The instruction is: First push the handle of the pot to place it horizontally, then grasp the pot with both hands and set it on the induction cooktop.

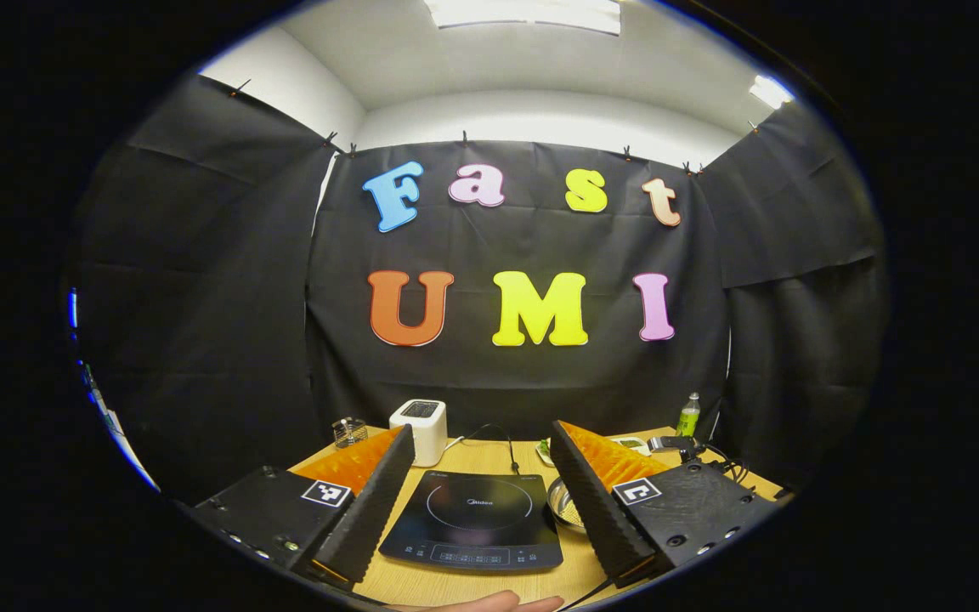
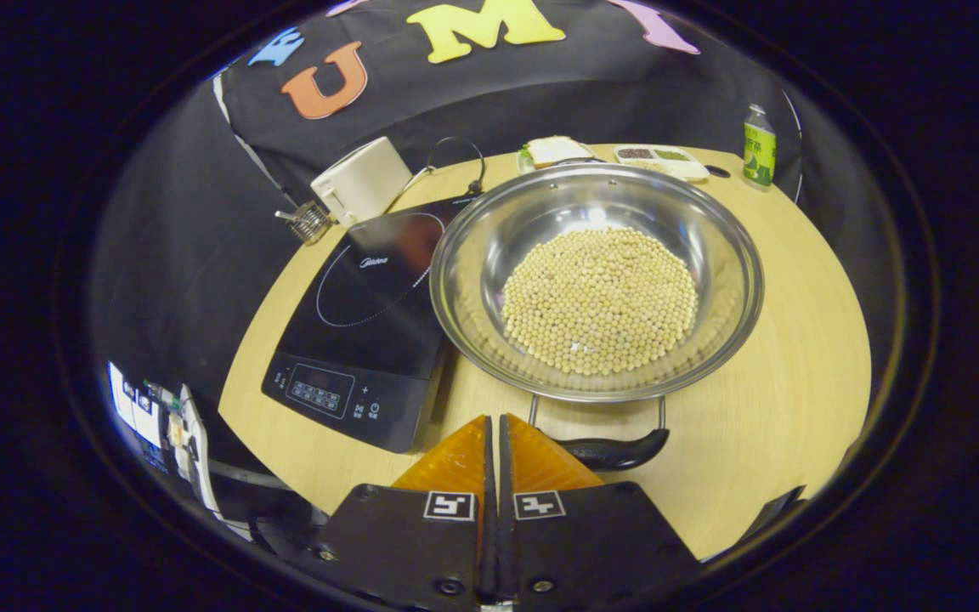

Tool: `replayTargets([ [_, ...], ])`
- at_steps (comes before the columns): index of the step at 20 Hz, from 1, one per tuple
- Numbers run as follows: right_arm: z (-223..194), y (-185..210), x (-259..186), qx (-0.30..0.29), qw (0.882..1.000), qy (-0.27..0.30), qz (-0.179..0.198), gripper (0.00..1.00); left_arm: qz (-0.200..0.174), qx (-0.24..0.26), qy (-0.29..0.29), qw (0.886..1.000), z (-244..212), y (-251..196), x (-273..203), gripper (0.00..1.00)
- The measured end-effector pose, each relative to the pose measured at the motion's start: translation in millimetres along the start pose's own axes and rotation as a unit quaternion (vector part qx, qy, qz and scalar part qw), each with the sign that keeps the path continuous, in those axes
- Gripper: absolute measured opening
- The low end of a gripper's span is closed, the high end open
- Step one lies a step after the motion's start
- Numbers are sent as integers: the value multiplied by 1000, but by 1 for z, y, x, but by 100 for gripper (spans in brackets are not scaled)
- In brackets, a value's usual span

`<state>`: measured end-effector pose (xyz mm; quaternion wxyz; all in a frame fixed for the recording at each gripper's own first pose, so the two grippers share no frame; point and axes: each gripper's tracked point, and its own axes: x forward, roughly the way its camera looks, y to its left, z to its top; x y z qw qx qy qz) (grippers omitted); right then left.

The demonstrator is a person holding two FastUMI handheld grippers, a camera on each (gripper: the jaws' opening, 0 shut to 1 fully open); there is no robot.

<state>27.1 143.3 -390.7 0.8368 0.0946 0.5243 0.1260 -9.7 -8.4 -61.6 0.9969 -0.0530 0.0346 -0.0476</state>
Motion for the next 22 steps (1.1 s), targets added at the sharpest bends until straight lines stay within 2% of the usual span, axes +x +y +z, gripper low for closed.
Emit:
replayTargets([
  [2, 0, -4, 0, -2, 1000, 0, -4, 0, -1, 4, -1, 1000, 1, -1, 0, 96],
  [3, 0, -7, -1, -2, 1000, -1, -5, 4, -1, 5, -2, 1000, 1, -1, 0, 96],
  [5, 0, -10, 1, -2, 1000, -1, -5, 4, 0, 6, -4, 1000, 2, -3, 0, 96],
  [6, -1, -13, 0, -1, 1000, 1, -5, 0, -2, 6, -3, 1000, 2, -4, 0, 96],
  [8, -4, -18, 0, 0, 1000, 4, -4, 4, -3, 6, -3, 1000, 1, -6, 0, 96],
  [14, -7, -33, -1, 2, 1000, 4, -12, 4, -5, 11, 0, 1000, -3, -11, 0, 96],
  [15, -7, -36, -2, 0, 1000, 4, -14, 0, -7, 14, 1, 1000, -4, -12, 0, 96],
  [16, -7, -39, -2, 0, 1000, 4, -15, 4, -6, 18, 2, 1000, -4, -12, 0, 96],
  [22, -5, -59, -7, -3, 1000, 7, -16, 1, -4, 21, -6, 1000, 1, -14, -3, 96],
])
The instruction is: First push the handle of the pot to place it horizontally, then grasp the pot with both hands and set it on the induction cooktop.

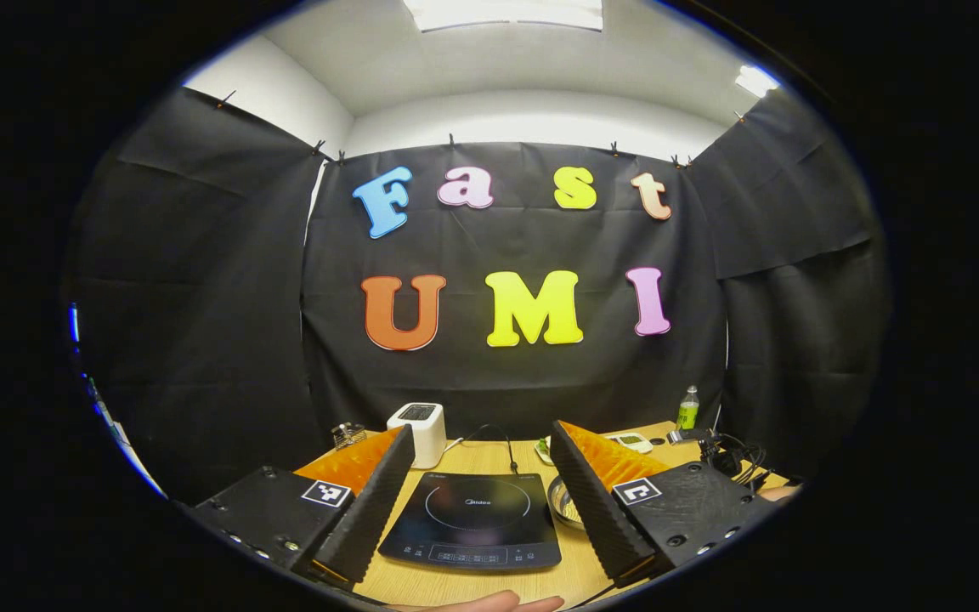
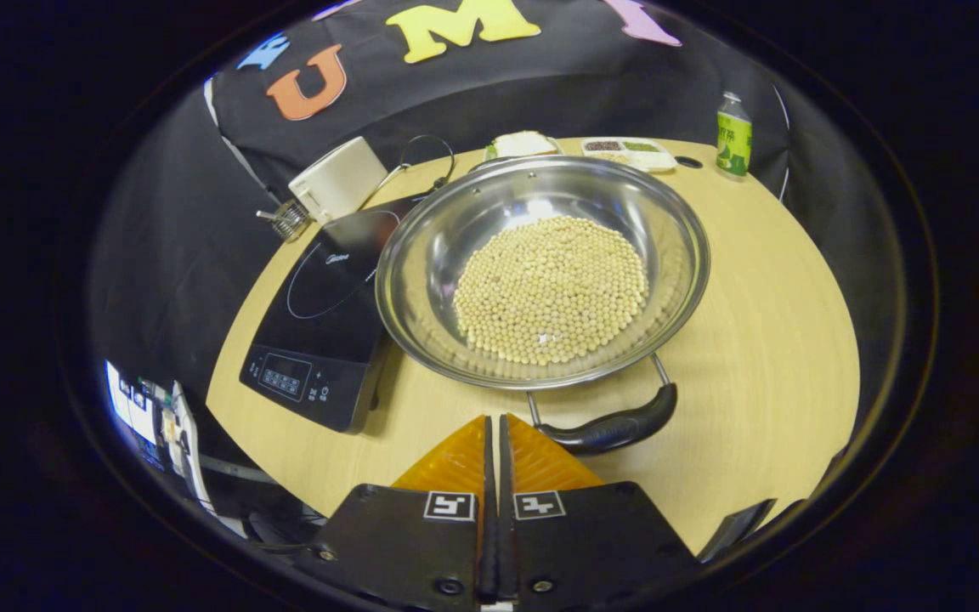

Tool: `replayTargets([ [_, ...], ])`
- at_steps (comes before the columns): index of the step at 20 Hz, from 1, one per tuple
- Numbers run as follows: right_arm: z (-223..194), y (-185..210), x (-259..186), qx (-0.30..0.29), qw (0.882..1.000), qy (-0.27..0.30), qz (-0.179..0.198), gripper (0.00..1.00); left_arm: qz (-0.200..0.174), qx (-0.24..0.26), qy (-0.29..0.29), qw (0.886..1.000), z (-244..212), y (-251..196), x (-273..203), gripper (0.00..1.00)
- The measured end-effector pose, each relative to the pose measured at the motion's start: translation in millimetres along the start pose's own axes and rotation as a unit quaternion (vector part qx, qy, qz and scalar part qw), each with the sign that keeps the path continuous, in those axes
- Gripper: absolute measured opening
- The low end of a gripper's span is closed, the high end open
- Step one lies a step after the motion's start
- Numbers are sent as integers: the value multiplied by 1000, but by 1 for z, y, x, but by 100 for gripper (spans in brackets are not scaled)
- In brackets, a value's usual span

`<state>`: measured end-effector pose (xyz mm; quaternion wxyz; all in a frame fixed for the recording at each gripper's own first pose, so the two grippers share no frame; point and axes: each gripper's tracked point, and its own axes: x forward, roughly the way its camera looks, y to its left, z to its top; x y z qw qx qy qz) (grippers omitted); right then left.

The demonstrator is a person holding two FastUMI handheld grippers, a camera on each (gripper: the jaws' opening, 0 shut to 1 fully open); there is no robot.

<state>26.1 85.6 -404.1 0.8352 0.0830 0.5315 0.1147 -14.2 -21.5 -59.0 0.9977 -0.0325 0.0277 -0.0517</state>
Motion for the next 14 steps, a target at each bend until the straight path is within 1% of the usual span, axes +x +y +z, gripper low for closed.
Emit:
replayTargets([
  [1, 1, -4, -1, -4, 1000, 0, -3, 4, -3, 3, -5, 1000, 1, -1, -1, 96],
  [2, 3, -9, -1, -9, 1000, -2, -6, 0, -5, 6, -12, 1000, 5, -2, -3, 96],
  [3, 4, -13, -2, -13, 1000, -3, -9, 4, -5, 9, -15, 1000, 8, -2, -4, 96],
  [4, 4, -17, -3, -16, 1000, -4, -11, 4, -3, 11, -18, 1000, 8, -2, -5, 96],
  [5, 5, -21, -3, -19, 1000, -4, -10, 0, -1, 12, -19, 1000, 9, -2, -5, 96],
  [6, 6, -25, -4, -22, 1000, -4, -10, 4, 0, 13, -19, 1000, 11, -3, -6, 96],
  [7, 7, -30, -5, -24, 1000, -4, -9, 4, 1, 10, -17, 1000, 10, -5, -6, 95],
  [11, 15, -51, -6, -32, 999, -12, -9, 4, 18, 11, -8, 1000, 10, -3, -6, 96],
  [14, 23, -68, -3, -39, 999, -17, -17, 4, 27, 14, -10, 999, 10, -5, -2, 96],
])
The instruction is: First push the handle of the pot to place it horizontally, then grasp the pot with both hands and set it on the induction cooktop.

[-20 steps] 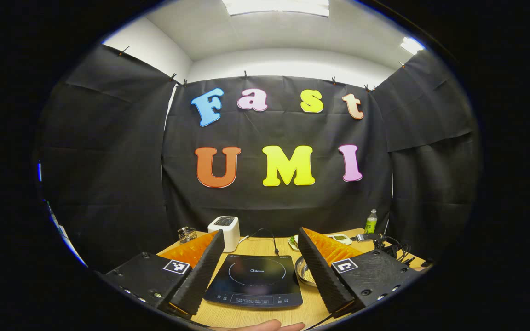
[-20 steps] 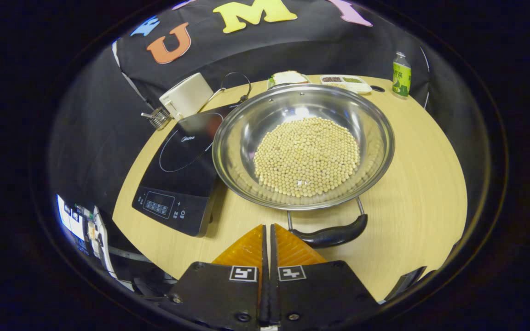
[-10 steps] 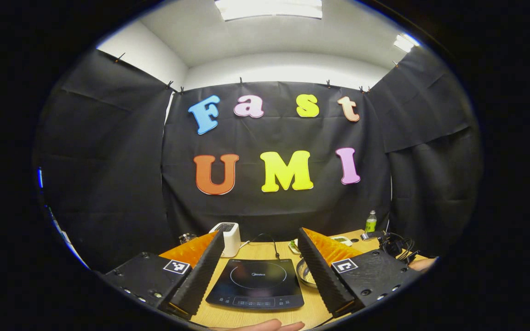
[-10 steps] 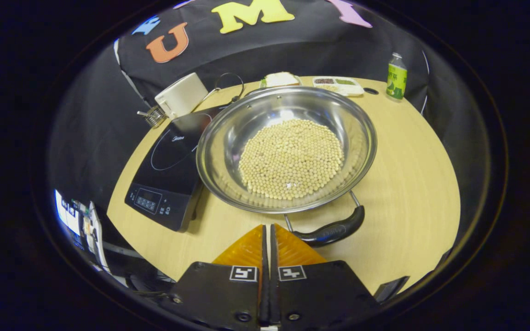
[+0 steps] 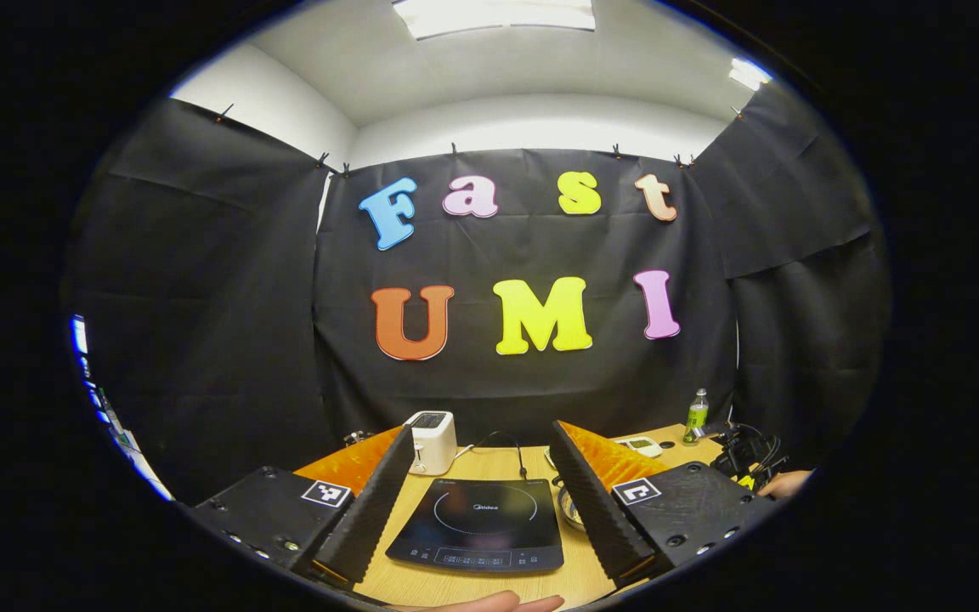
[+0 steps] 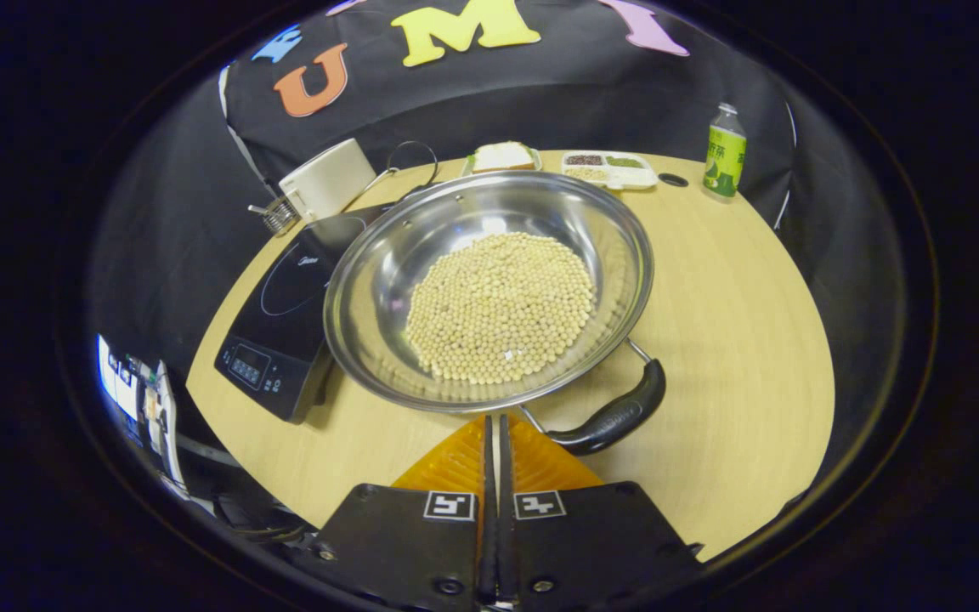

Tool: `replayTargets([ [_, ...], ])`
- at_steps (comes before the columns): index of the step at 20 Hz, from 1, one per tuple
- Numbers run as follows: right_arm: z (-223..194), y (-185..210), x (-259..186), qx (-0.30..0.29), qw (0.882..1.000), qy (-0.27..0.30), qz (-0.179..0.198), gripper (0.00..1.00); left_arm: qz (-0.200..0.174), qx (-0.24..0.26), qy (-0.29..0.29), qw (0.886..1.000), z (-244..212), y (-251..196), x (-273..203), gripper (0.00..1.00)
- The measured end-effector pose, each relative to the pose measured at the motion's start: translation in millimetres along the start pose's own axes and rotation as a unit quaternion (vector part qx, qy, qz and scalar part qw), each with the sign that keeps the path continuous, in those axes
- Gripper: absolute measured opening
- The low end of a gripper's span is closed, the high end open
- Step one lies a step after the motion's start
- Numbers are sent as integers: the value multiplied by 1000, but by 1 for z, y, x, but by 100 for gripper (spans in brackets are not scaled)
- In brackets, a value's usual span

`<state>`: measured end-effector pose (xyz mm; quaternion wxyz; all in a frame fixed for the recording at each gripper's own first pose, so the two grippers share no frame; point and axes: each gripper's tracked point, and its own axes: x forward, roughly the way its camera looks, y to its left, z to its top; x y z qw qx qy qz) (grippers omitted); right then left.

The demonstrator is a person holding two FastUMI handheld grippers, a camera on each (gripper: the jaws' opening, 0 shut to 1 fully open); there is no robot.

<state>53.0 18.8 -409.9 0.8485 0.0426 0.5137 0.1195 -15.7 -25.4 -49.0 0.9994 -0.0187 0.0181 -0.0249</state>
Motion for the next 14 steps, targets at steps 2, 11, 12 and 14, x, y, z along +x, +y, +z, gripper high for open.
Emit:
replayTargets([
  [2, 3, -10, 3, -7, 1000, 2, -6, 4, -2, -5, -1, 1000, 0, -4, 3, 96],
  [11, 20, -44, 19, -100, 995, 4, -9, 4, -12, -14, -9, 1000, -9, -17, 18, 96],
  [12, 23, -47, 19, -103, 995, 4, -7, 4, -12, -13, -11, 1000, -8, -19, 21, 96],
  [14, 28, -54, 21, -107, 994, 3, -3, 4, -15, -11, -10, 1000, -11, -23, 29, 96],
])
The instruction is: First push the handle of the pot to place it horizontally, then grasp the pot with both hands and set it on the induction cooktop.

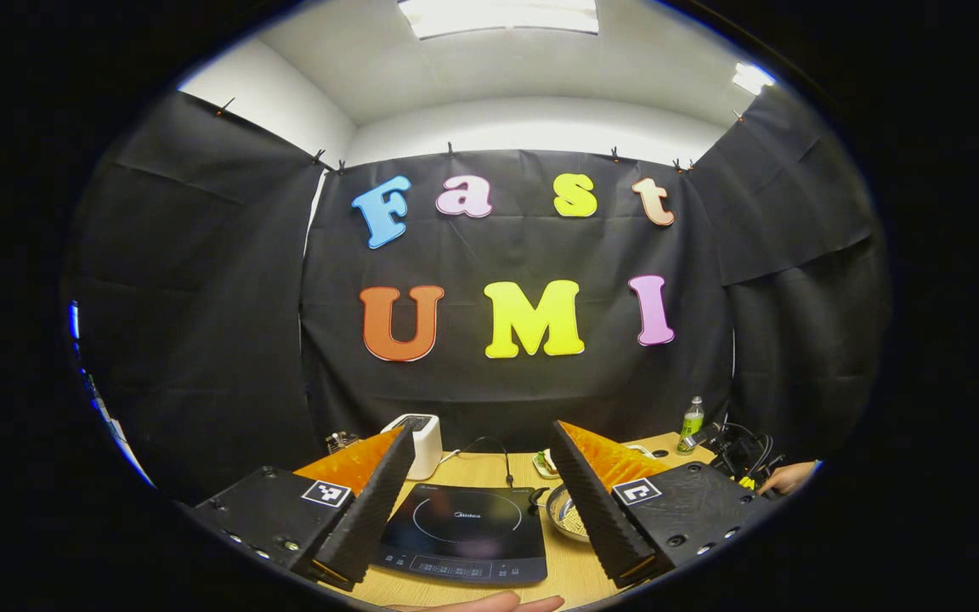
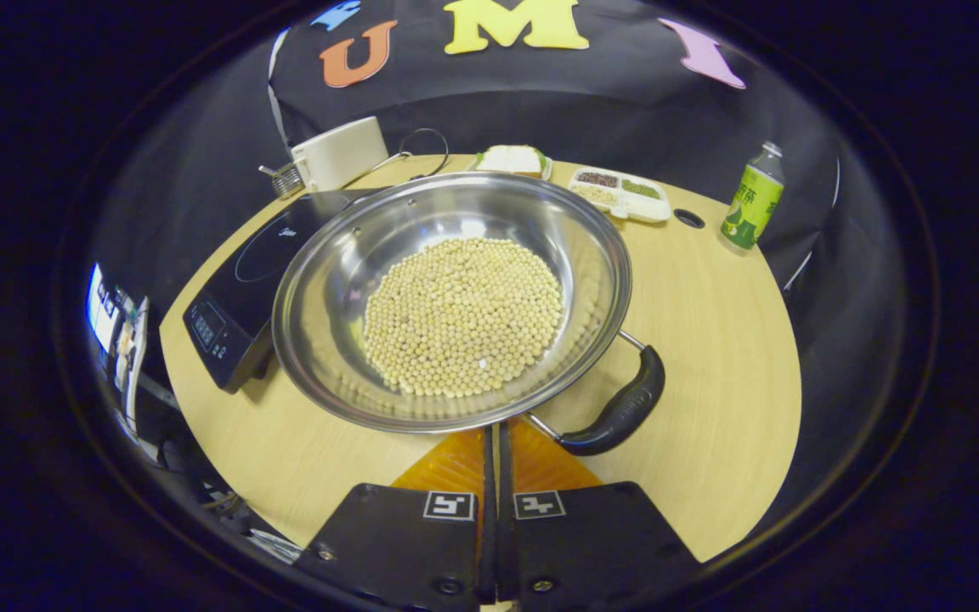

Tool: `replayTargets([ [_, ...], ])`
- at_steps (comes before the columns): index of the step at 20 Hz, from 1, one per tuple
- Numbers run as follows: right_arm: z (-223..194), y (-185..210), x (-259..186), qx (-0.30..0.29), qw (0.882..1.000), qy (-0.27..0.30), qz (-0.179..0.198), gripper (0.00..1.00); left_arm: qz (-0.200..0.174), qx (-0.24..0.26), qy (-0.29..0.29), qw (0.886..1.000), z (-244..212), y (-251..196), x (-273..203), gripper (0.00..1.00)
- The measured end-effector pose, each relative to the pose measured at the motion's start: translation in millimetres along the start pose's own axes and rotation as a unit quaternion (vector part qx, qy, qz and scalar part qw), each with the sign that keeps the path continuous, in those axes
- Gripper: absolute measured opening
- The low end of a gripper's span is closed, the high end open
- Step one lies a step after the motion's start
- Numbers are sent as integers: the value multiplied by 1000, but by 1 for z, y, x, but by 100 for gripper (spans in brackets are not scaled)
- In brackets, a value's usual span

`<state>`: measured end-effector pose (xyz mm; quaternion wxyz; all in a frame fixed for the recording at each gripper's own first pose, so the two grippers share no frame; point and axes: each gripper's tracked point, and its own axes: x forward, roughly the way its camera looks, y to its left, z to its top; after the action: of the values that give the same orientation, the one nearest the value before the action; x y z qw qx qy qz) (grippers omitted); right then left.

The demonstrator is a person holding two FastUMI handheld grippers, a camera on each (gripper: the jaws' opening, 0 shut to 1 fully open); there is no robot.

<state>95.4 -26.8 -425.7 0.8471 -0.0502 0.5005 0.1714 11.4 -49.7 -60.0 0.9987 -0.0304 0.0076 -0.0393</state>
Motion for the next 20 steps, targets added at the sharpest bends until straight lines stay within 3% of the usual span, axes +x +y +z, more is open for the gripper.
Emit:
replayTargets([
  [10, 27, -50, 10, -30, 999, -30, -2, 4, -6, 0, 18, 1000, -9, -24, 32, 96],
  [15, 41, -71, 15, -15, 999, -47, -19, 0, -20, -28, 28, 999, -16, -31, 42, 96],
  [20, 45, -75, 11, 16, 997, -72, -29, 4, -27, -44, 49, 997, -30, -32, 48, 96],
])
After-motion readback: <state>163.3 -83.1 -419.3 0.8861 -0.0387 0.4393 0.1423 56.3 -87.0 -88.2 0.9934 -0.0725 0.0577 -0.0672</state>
